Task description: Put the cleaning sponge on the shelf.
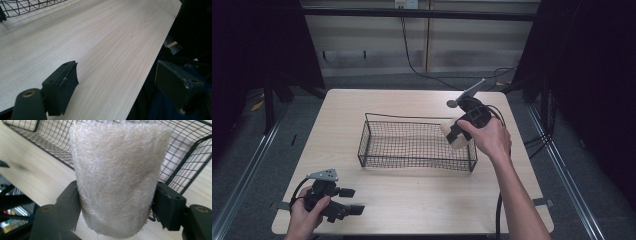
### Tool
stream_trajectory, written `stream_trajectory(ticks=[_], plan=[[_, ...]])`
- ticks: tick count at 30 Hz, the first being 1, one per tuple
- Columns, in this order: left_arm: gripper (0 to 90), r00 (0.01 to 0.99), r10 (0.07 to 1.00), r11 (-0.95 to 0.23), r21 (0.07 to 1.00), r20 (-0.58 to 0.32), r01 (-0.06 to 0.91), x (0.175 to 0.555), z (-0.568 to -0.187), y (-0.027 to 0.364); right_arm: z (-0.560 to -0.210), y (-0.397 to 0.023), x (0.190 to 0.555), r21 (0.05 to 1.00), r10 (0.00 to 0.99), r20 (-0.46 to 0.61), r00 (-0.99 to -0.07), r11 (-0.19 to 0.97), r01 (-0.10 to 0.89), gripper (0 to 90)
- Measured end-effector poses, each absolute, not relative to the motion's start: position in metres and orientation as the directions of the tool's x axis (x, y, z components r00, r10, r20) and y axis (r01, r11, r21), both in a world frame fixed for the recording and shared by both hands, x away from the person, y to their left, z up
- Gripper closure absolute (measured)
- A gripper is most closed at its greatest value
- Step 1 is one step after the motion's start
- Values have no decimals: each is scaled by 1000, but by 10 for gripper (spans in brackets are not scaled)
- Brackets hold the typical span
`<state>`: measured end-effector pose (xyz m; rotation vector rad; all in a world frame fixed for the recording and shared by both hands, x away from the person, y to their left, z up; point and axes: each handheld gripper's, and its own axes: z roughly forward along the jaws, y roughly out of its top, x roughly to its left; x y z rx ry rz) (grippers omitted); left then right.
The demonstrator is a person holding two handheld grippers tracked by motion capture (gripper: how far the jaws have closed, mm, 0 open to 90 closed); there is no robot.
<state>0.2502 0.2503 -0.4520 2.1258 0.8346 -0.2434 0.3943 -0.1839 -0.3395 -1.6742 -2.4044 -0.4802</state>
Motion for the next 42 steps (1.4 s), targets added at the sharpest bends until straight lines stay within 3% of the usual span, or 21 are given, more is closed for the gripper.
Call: stream_trajectory(ticks=[20,42], plan=[[176,757,484,-439,626,-440,645,250,-452,251,-372,-201,402,90,930,295,-221,203,975,303],[176,750,488,-426,627,-446,651,251,-452,251,-406,-197,401,61,949,276,-153,142,988,302]])
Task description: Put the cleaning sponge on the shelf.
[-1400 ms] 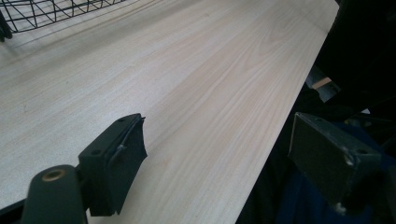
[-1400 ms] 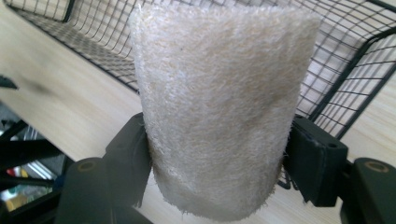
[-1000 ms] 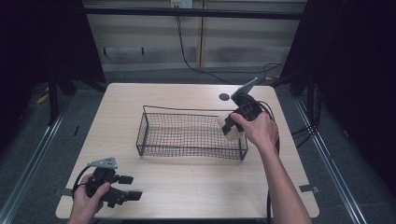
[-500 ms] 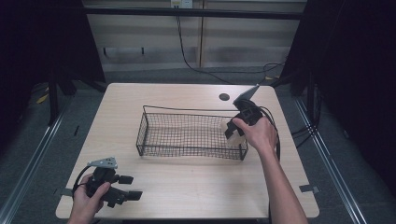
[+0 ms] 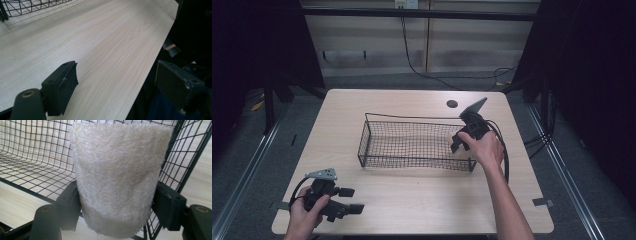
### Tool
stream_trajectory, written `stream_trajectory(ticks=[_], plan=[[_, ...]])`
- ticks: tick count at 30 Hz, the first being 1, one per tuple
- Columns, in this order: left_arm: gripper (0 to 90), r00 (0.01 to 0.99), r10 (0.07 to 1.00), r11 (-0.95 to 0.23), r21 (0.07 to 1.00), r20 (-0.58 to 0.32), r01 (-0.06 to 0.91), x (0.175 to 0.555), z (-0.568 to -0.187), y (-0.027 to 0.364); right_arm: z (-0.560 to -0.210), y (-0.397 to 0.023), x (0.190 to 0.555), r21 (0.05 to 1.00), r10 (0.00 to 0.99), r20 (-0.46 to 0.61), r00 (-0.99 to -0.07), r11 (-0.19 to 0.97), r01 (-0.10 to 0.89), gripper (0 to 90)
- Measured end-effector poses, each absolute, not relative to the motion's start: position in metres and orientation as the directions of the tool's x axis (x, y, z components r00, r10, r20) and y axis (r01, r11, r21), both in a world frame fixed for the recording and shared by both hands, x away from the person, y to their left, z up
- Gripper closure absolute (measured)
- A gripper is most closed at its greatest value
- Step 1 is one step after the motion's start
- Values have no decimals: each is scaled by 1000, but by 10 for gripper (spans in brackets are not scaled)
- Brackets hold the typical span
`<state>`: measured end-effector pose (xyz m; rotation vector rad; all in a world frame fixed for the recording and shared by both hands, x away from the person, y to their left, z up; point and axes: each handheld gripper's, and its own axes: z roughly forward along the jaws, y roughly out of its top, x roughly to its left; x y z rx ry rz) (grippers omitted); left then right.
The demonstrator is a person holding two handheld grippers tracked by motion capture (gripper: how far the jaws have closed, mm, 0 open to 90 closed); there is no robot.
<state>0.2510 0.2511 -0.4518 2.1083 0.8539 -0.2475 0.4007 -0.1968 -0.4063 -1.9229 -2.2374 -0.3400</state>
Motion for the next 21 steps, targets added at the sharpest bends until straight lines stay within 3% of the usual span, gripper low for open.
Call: stream_trajectory(ticks=[21], plan=[[176,748,488,-425,626,-450,654,251,-452,251,-432,-184,404,-16,972,217,-90,96,995,301]])
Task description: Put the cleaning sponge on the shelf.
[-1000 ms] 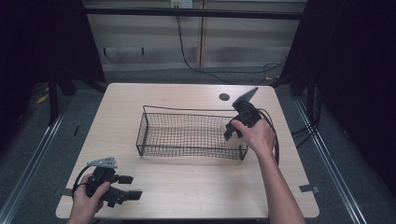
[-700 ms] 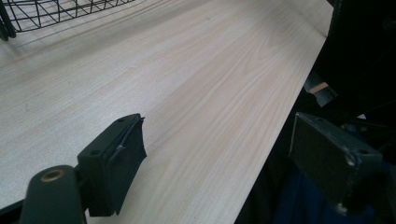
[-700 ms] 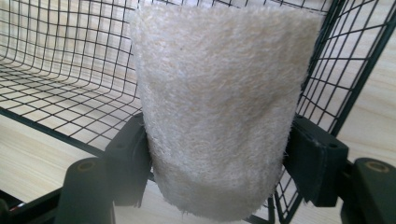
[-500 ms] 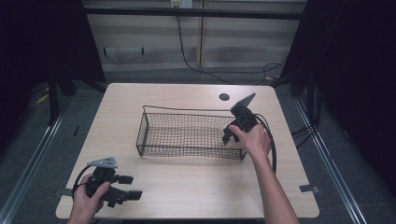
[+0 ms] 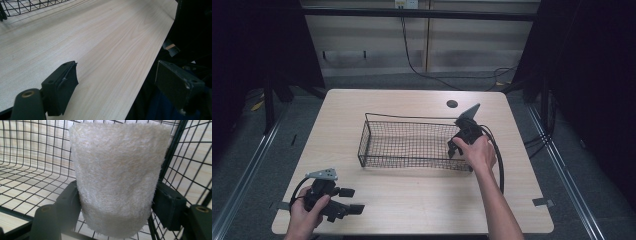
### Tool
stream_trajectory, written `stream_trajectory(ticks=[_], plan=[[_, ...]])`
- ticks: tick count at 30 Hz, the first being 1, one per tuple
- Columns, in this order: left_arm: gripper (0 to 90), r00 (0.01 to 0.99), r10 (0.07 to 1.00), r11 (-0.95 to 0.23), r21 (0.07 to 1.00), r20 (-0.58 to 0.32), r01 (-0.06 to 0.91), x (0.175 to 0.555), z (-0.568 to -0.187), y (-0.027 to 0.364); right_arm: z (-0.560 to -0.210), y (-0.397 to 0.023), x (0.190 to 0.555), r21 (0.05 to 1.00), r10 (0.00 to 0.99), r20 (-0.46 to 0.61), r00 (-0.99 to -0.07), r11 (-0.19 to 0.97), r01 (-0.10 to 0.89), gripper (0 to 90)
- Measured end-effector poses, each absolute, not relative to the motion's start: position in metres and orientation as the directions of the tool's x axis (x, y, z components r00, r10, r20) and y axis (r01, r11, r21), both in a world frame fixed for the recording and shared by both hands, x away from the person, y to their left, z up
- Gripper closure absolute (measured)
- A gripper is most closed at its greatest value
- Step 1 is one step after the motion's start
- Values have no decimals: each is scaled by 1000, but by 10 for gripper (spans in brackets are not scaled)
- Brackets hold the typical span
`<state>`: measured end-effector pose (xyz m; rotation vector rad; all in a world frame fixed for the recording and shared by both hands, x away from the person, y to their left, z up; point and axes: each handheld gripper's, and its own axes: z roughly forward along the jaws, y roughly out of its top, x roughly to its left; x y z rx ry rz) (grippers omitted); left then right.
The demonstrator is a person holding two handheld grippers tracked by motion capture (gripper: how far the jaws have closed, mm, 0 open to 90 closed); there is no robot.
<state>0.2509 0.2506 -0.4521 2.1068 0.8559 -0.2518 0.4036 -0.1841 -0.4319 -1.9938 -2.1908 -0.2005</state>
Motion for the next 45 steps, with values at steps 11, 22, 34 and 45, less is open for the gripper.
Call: stream_trajectory(ticks=[11,22,34,45], plan=[[176,748,488,-428,624,-449,654,251,-452,251,-434,-179,403,-12,981,172,-94,98,995,286],[176,748,489,-427,624,-450,655,251,-452,251,-435,-174,404,-29,985,147,-96,101,994,262],[176,749,487,-432,621,-449,653,251,-452,251,-430,-176,401,-15,977,177,-122,126,992,204],[176,748,489,-430,622,-450,655,251,-452,251,-421,-182,398,33,961,232,-152,149,988,167]])
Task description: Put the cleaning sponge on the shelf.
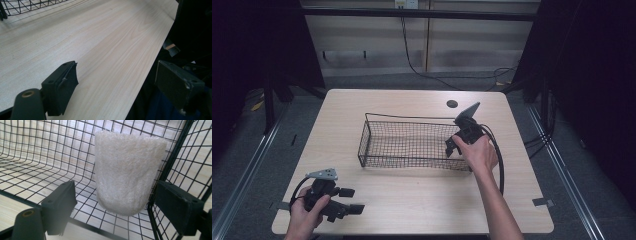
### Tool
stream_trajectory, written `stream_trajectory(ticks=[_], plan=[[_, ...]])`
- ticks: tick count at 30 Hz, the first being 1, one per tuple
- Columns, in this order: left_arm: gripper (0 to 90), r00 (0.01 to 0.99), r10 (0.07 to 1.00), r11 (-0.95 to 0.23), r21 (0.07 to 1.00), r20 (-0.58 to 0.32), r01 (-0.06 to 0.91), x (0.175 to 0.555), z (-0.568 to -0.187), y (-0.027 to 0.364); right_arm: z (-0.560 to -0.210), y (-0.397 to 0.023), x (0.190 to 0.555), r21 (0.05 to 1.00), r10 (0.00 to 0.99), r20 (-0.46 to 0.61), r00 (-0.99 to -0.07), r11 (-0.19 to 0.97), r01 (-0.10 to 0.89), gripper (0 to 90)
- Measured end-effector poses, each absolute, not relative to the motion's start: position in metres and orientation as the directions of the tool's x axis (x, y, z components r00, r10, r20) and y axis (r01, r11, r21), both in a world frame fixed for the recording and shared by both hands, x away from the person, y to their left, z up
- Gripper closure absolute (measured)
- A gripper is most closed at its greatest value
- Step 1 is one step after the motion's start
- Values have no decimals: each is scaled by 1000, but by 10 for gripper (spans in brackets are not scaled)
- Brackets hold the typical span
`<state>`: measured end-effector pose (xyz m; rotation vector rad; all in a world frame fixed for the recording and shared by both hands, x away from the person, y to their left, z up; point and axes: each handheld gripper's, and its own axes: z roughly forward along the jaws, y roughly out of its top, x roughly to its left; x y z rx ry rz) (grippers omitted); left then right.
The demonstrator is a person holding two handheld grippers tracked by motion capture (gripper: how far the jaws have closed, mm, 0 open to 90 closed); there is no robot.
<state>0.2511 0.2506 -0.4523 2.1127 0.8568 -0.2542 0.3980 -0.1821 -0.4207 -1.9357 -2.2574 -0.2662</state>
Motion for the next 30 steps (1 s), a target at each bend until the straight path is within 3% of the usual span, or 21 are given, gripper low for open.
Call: stream_trajectory(ticks=[15,30], plan=[[176,748,486,-433,619,-452,655,251,-452,251,-400,-194,388,96,942,275,-193,173,980,169],[176,745,492,-427,620,-451,658,251,-452,251,-382,-186,364,206,897,292,-331,279,938,201]])
